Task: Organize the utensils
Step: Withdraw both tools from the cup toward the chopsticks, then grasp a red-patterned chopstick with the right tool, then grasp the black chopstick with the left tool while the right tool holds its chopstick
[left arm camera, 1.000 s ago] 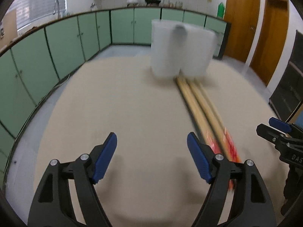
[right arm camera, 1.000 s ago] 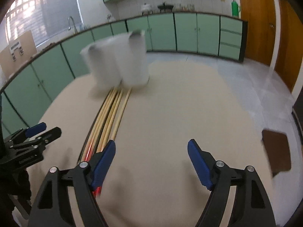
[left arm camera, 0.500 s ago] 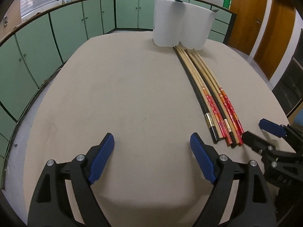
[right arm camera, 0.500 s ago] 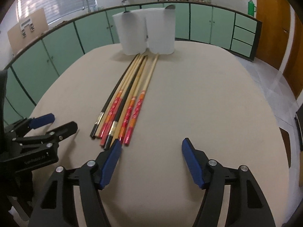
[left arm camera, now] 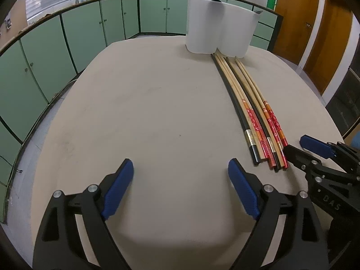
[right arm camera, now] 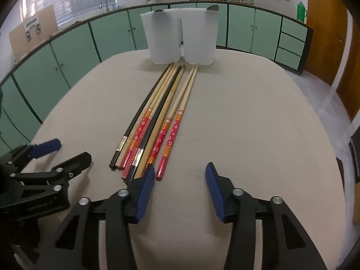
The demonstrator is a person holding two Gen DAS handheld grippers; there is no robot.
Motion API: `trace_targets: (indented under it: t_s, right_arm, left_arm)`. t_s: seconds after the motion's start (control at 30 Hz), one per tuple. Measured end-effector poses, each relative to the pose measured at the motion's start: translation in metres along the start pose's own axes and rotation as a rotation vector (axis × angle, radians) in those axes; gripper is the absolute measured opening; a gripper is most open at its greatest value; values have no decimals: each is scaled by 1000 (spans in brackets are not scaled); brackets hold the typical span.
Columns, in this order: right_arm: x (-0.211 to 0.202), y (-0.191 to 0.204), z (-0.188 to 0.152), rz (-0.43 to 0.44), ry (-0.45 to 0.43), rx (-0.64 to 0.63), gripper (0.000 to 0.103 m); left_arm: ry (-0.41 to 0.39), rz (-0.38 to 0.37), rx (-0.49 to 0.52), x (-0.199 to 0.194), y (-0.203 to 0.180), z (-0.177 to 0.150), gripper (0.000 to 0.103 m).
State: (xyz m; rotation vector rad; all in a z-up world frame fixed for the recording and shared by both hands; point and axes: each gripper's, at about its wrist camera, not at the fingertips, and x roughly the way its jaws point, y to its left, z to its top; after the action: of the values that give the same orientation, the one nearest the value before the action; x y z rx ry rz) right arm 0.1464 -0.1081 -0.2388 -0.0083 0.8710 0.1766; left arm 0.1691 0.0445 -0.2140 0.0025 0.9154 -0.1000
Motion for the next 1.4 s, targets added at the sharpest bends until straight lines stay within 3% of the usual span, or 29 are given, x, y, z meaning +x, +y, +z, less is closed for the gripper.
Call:
trace_targets:
  t_s: [0.03, 0.13, 0.47, 0.97, 1.4]
  right_arm:
    - [0, 0, 0, 3, -2, -1, 28]
    - [0, -7, 0, 11, -6, 25, 9]
    - [0, -23, 1, 81, -6, 73, 9]
    - [-5, -37, -4, 32, -12, 67, 6]
    - [-5, -37, -5, 34, -12, 64, 6]
  left_arm:
    - [0, 0, 2, 1, 1, 0, 84]
    - [4, 6, 11, 1, -1, 0, 84]
    - [4, -1, 32, -1, -12, -2, 84]
    - [2, -28, 76, 8, -41, 8, 86]
    - [13, 25, 31, 5, -16, 3, 86]
